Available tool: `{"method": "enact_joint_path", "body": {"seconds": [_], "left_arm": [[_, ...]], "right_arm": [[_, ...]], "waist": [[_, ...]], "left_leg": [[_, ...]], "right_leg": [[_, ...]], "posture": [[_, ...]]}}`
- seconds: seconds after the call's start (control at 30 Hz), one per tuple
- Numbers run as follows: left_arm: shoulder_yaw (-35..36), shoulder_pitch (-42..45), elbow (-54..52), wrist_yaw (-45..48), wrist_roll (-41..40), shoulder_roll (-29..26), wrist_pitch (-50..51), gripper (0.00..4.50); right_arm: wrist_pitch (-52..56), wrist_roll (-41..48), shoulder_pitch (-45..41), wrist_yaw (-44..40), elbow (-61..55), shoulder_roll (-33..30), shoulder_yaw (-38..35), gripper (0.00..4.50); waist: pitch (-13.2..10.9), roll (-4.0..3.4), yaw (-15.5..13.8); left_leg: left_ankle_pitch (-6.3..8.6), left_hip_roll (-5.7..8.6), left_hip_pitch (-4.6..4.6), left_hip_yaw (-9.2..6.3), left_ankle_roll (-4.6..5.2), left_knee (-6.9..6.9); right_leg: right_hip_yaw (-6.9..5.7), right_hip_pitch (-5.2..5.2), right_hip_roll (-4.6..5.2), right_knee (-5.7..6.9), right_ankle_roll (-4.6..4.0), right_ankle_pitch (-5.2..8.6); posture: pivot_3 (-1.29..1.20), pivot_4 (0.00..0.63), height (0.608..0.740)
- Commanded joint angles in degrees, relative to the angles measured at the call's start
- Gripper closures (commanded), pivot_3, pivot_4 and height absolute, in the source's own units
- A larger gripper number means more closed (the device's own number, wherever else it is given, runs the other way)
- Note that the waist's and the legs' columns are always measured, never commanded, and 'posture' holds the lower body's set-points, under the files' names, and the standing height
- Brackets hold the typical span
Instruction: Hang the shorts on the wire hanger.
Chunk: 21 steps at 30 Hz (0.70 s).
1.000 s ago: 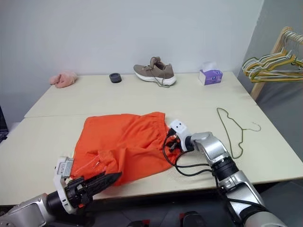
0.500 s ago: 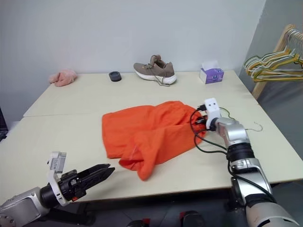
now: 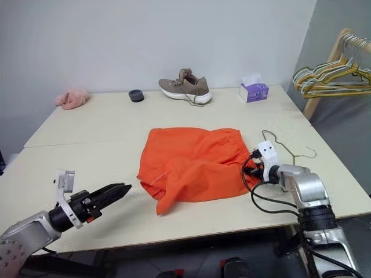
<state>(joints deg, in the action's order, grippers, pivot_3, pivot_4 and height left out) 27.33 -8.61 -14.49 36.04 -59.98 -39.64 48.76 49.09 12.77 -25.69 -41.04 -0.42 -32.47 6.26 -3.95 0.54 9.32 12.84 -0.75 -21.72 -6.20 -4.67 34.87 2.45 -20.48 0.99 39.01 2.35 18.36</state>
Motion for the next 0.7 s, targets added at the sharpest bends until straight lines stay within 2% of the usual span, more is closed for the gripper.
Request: {"method": "enact_joint_path", "body": {"seconds": [0.03, 0.07, 0.17, 0.33, 0.5, 0.7], "left_arm": [[0.8, 3.1, 0.6, -2.4, 1.7, 0.6, -1.5, 1.49], [0.0, 3.3, -0.1, -2.1, 1.9, 0.6, -1.3, 1.49], [-1.6, 2.1, -3.3, 0.5, 1.4, 0.3, -0.4, 1.49], [-4.5, 0.2, -7.2, 4.1, 0.0, -0.7, 1.9, 1.49], [-6.8, 4.7, -4.8, 1.2, 1.1, 1.3, 2.6, 1.49], [-6.0, 7.0, -7.6, 0.4, -0.5, 1.2, 2.8, 1.49]], "right_arm": [[-8.3, -0.3, 1.4, -7.9, -7.7, -4.8, 3.7, 1.73], [-9.9, 0.9, 2.3, -11.5, -10.7, -6.9, 4.5, 1.36], [-13.4, 2.8, 4.0, -16.2, -15.3, -9.6, 4.5, 1.36], [-16.0, 2.9, 5.6, -16.6, -17.0, -10.5, 3.6, 1.36], [-17.9, 5.1, 7.2, -20.2, -20.1, -12.1, 2.9, 1.36], [-21.6, 5.2, 9.3, -22.9, -21.1, -15.5, 2.6, 1.36]], "waist": [[0.0, 0.03, 0.0], [0.0, 0.04, 0.0], [0.0, 0.06, 0.1], [0.0, 0.12, 0.2], [0.0, 0.12, -0.1], [0.1, 0.22, 0.1]], "left_leg": [[0.00, 0.00, -0.01, 0.00, 0.00, 0.00], [0.00, 0.00, -0.02, -0.01, 0.00, 0.00], [0.01, 0.00, -0.04, -0.01, -0.01, -0.01], [0.01, 0.00, -0.03, 0.02, -0.01, 0.01], [-0.02, 0.01, 0.06, -0.08, 0.03, 0.05], [-0.02, 0.02, 0.05, -0.03, 0.03, 0.08]], "right_leg": [[0.00, 0.00, 0.00, -0.01, 0.00, 0.00], [-0.01, -0.01, 0.01, -0.02, 0.00, 0.00], [-0.01, -0.01, 0.01, -0.03, -0.01, 0.03], [0.02, 0.00, 0.02, -0.03, 0.01, 0.02], [-0.10, 0.10, 0.01, 0.03, 0.04, -0.01], [-0.06, 0.15, 0.03, -0.05, 0.08, -0.02]], "posture": [[-0.15, 0.000, 0.740], [-0.15, 0.000, 0.740], [-0.16, 0.000, 0.740], [-0.16, 0.000, 0.740], [-0.17, 0.000, 0.740], [-0.18, 0.000, 0.740]]}}
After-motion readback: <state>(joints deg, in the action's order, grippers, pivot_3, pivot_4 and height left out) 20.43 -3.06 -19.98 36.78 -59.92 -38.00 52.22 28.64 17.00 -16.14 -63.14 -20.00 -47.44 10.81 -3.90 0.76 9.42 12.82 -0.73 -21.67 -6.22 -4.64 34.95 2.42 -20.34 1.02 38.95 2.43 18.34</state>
